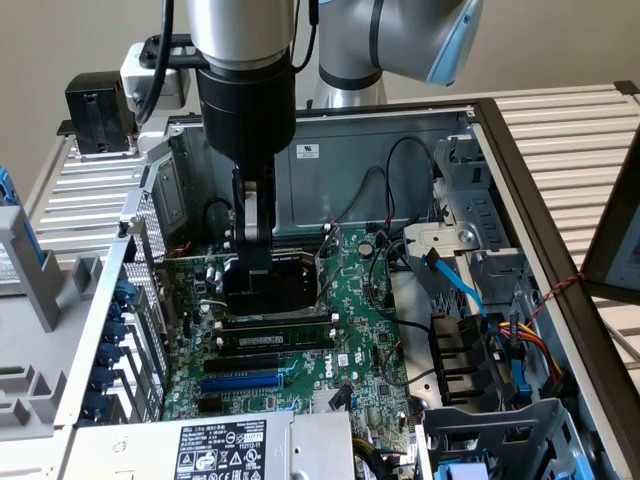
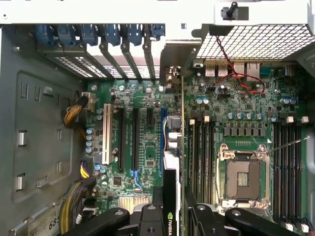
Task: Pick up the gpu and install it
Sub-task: 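Insert the gpu into the slot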
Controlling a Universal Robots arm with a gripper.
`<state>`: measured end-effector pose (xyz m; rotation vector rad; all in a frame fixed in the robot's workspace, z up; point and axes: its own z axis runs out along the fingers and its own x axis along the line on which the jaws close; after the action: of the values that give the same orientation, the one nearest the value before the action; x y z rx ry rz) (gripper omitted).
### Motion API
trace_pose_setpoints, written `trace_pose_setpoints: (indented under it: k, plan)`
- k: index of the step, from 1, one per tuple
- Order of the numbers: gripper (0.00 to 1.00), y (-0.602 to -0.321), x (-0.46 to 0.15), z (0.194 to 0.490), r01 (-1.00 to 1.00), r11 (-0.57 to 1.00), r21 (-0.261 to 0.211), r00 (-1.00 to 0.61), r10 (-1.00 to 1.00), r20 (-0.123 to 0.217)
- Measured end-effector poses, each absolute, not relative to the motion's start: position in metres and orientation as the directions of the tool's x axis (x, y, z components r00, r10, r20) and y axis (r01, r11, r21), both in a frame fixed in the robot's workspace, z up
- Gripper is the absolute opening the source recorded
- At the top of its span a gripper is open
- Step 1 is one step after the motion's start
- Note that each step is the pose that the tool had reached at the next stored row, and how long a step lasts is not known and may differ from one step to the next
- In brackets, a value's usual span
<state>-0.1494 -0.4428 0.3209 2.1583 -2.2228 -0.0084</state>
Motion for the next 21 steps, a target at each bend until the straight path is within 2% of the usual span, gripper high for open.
trace_pose_setpoints:
  k: [11, 21]
  plan:
    - [0.26, -0.442, -0.150, 0.320, -0.999, 0.027, 0.035, -0.026, -0.999, 0.025]
    - [0.26, -0.444, -0.150, 0.305, -0.999, 0.027, 0.035, -0.026, -0.999, 0.025]
